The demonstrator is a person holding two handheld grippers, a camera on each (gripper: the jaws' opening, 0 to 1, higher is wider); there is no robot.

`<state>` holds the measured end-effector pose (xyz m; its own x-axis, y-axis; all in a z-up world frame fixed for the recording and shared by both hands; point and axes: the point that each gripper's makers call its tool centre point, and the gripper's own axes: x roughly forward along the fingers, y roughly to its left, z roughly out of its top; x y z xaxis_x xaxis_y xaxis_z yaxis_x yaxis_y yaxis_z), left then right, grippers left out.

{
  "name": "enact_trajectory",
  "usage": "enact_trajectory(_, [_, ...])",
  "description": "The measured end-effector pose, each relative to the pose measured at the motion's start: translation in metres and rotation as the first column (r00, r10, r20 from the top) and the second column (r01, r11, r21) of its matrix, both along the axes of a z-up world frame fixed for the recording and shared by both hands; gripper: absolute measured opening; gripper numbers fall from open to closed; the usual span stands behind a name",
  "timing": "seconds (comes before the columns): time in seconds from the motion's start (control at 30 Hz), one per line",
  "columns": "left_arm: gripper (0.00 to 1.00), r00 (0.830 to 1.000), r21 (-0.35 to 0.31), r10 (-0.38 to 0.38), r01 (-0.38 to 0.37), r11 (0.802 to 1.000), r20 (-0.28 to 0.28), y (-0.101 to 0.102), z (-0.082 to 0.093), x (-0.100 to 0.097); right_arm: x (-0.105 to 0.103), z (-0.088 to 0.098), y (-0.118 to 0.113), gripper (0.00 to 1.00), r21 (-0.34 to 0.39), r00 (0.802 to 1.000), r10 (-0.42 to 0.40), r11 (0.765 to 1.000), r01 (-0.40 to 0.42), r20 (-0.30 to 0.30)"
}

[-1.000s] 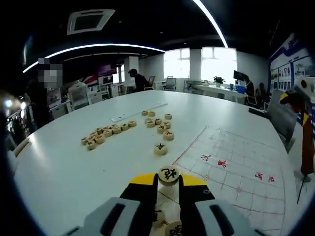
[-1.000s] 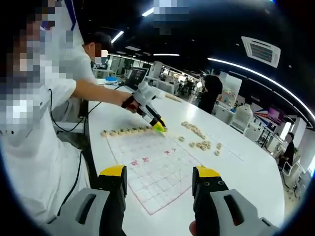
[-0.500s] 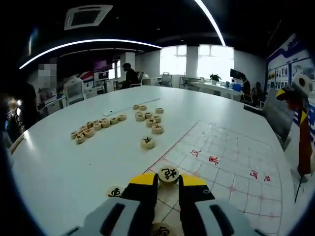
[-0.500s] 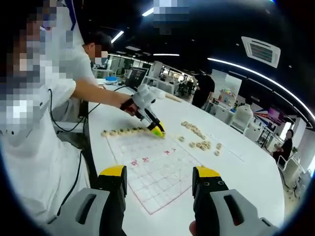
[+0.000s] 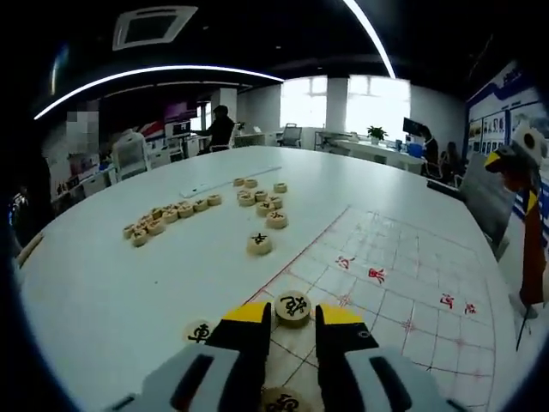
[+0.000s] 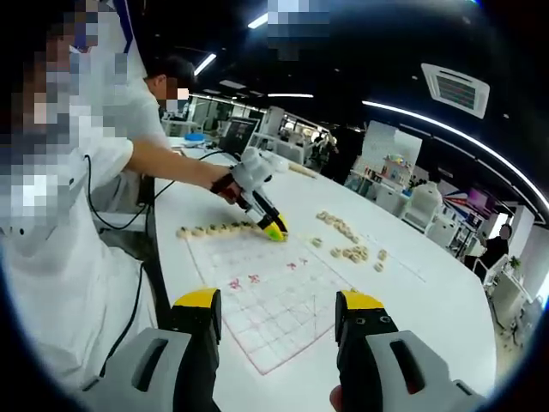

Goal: Pick up the chess pieces one by one and place each piece onto its starting position on the chessboard, setting the pieces on their correct points until all the chess pieces are arranged in the starting layout

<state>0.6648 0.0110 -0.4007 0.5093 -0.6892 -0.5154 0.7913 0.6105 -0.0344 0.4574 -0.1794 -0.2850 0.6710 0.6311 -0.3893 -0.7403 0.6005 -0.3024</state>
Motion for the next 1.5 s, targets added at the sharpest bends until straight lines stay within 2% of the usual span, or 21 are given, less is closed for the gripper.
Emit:
enact_trajectory(0.4, [0.37, 1.000, -0.036, 0.010, -0.009, 0.999, 0.026, 0.003, 0.017, 0.001, 0.000, 0.001, -0.001, 0.54, 0.000, 1.000, -0.001, 1.000, 0.001, 0.001])
enact_trajectory(0.67, [0.38, 0.998, -0.072, 0.028, -0.025, 0.997, 0.049, -0.006, 0.033, 0.010, -0.001, 0.002, -0.001, 0.54, 0.001, 1.000, -0.002, 1.000, 0.002, 0.004])
enact_trajectory(0.83, [0.39, 0.997, -0.072, 0.035, -0.030, 0.997, 0.067, -0.011, 0.042, 0.018, 0.000, 0.002, -0.003, 0.54, 0.004, 1.000, -0.004, 1.000, 0.004, 0.006])
enact_trajectory(1.1, [0.31, 0.993, -0.090, 0.070, -0.061, 0.994, 0.093, -0.028, 0.058, 0.060, -0.001, 0.001, 0.002, 0.54, -0.001, 1.000, 0.008, 1.000, -0.008, 0.003])
enact_trajectory(1.33, [0.29, 0.989, -0.027, 0.088, -0.086, 0.996, 0.116, -0.048, 0.051, 0.095, 0.000, 0.000, 0.000, 0.54, 0.002, 1.000, 0.004, 1.000, -0.004, 0.000])
enact_trajectory(1.5, [0.29, 0.989, -0.006, 0.112, -0.112, 0.994, 0.095, -0.063, 0.041, 0.120, 0.000, 0.000, 0.000, 0.54, 0.003, 1.000, 0.004, 1.000, -0.004, -0.001])
